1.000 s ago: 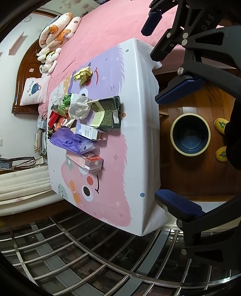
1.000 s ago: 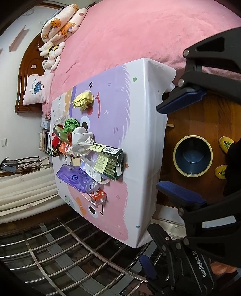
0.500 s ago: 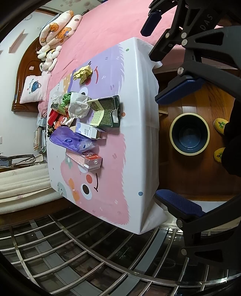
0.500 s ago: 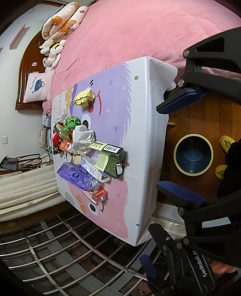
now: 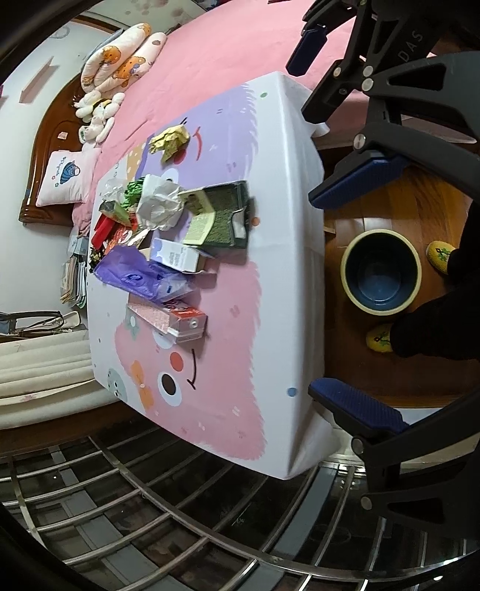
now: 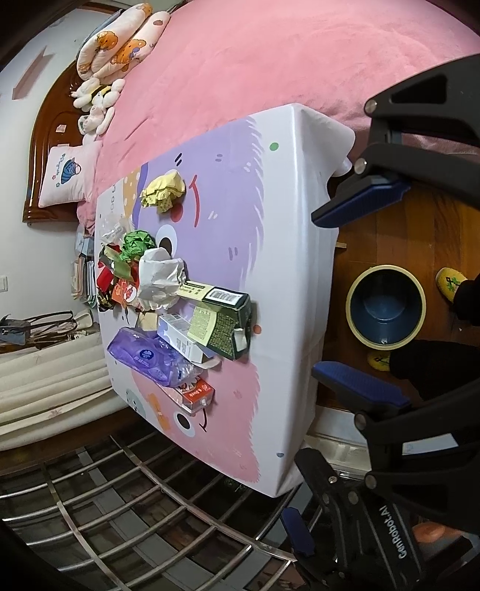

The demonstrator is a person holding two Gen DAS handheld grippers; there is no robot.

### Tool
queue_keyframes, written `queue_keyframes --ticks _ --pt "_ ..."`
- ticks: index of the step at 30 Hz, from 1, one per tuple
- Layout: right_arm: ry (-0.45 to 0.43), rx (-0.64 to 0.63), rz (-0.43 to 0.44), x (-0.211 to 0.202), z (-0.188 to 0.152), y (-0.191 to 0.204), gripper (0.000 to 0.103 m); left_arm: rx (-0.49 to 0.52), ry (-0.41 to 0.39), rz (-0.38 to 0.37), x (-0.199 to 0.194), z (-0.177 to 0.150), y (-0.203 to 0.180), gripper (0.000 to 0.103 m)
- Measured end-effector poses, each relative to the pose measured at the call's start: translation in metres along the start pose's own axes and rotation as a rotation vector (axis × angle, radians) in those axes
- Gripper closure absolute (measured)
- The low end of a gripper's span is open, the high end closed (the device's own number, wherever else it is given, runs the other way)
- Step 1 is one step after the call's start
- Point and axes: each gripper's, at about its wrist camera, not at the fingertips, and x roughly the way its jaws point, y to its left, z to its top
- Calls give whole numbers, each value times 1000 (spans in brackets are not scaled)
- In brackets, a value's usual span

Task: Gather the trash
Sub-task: 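Grasp the pink juice box with the left tool while the right tool grasps the purple bag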

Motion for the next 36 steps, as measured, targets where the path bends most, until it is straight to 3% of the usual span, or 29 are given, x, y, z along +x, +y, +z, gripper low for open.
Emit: queue_keyframes --ticks 7,14,22,28,29,36 --pt "15 46 -14 18 33 12 28 84 22 11 27 46 19 11" --pt "3 100 -3 42 94 37 28 94 53 6 61 110 63 11" --pt "11 123 24 98 163 76 28 95 55 20 108 165 106 11" --pt "73 143 24 154 184 92 28 132 86 -6 142 193 120 11" --pt "83 145 18 162 185 93 30 145 92 -15 148 197 121 11" --pt "186 215 24 211 188 86 75 188 141 -91 174 210 117 11"
